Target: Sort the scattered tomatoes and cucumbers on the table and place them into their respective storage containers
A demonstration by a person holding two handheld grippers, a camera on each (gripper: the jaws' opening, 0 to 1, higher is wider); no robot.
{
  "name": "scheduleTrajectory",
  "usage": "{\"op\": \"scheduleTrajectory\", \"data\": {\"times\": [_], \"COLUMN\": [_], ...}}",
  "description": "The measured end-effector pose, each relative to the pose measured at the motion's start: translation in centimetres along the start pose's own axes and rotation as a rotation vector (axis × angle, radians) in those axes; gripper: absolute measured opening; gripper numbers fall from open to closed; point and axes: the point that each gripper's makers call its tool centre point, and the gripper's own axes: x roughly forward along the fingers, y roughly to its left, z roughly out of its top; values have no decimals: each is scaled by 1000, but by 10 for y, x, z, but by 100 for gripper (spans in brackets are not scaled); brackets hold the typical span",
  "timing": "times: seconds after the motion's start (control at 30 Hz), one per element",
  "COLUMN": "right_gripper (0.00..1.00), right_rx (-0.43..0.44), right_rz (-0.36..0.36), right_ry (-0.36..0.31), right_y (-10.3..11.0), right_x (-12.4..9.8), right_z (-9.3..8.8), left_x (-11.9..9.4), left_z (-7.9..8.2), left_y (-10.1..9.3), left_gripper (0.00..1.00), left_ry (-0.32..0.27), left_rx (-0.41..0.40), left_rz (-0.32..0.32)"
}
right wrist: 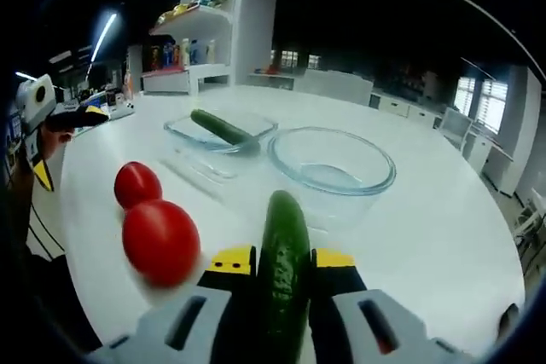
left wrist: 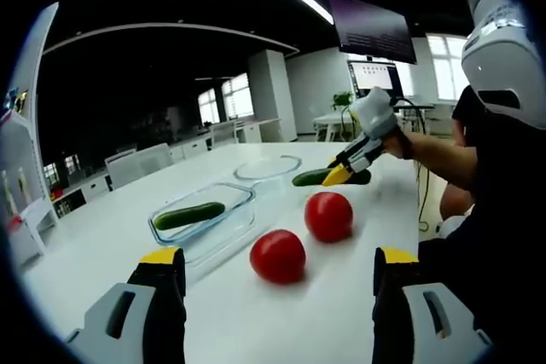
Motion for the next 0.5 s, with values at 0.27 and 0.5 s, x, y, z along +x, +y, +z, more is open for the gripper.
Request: {"op": "scheduleTrajectory", "data": {"times": [0.27,0.5], "right_gripper": [18,18], "right_rx": [14,33], "right_rz": [24,40], "right_ry": [-41,-54], "right_y": [-1,-3], "right_x": [-8,-12], "right_z": [16,22], "left_x": [-3,-4], "left_z": [1,1], "left_y": [1,3], "left_gripper": [90,90], "left_ry": [-5,-7], "left_rx": [-1,-1], "left_rz": [8,12]}}
